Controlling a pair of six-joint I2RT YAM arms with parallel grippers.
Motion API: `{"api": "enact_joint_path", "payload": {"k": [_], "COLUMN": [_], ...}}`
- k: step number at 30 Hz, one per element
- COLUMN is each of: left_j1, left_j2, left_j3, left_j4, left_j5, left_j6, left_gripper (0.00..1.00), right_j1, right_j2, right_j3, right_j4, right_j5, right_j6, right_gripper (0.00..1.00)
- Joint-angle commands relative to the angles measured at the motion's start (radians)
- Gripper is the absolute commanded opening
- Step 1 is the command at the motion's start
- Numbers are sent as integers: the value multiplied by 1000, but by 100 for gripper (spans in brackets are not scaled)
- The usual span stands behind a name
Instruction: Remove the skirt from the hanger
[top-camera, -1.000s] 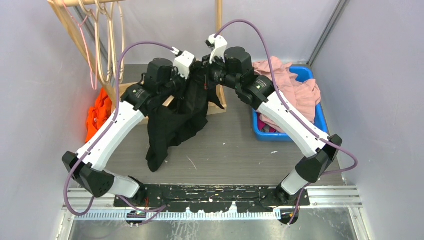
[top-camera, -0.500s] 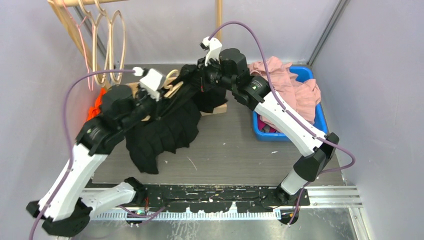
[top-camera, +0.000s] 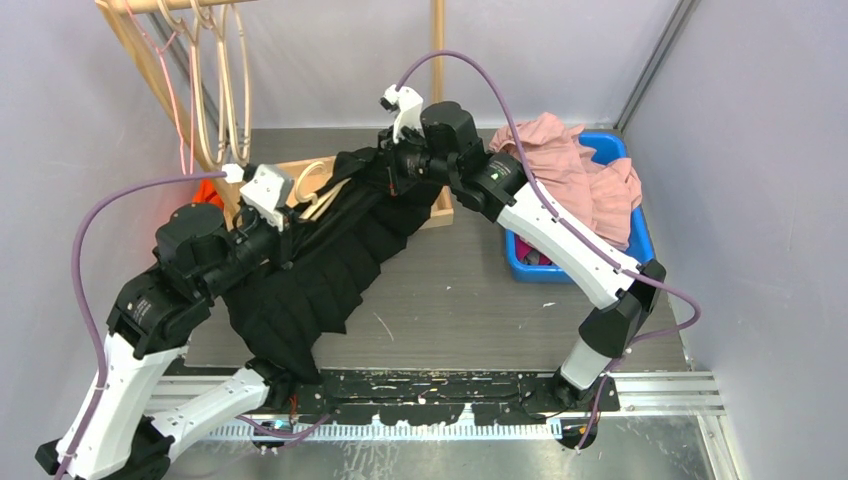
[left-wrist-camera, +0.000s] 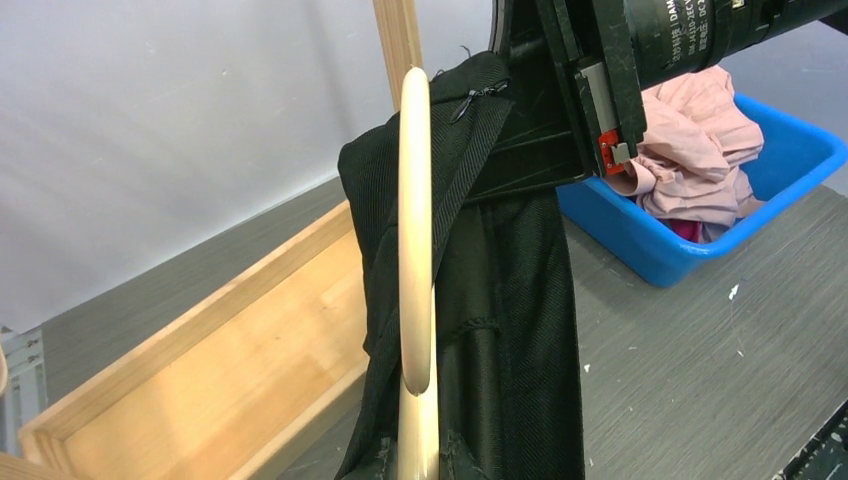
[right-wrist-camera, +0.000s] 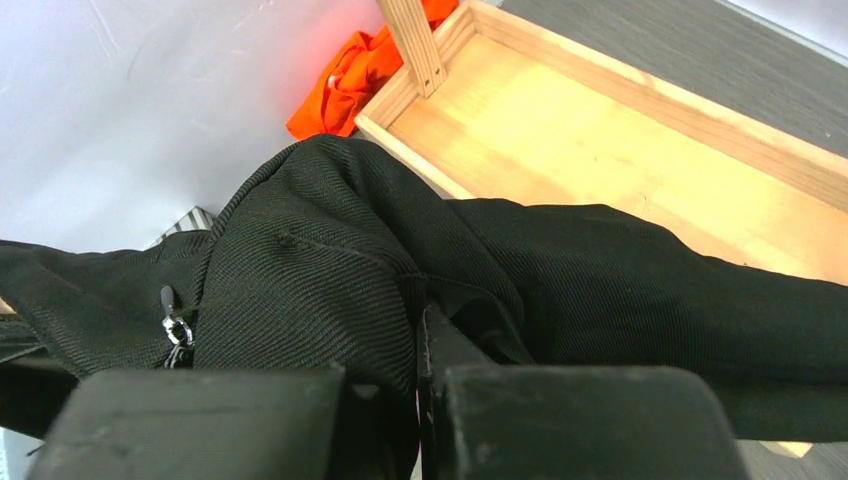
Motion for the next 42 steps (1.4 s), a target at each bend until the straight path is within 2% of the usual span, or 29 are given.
{"api": "enact_joint_path", "payload": {"k": [1,4,7,16,21,27,30,37,42], "left_j1": [-8,-8,-8,-8,-8,-8,-7,-8,-8], "left_j2": [-29,-17,-51,-252,-255,-265,-273,-203,-59], "left_j3": [-8,-58,-129,-362,-307,-245,-260,-357,-384], "left_j4": [-150,-136,-43,430,501,469,527,814,1099], "left_j5": [40,-5,-12,30,121,291,299,206,148], "left_j6": [15,25,43,119,172,190,188,150,135], "left_gripper": [0,0,0,0,0,0,0,0,0], "right_j1": [-46,-46,-46,-46,-47,-46,-46,-47,-45], "right_j2": [-4,-12,-27,-36,-14,13,20,30,39], "right_j3": [60,71,75,106,131,166,180,225,251], "right_j4": [64,54,49,28,3,-24,-29,-26,-14], "right_j5": [136,138,149,153,153,176,177,102,12], "right_j6": [-38,-44,-55,-60,-65,-84,-84,-36,15], "right_gripper": [6,6,7,7,7,7,7,7,7]}}
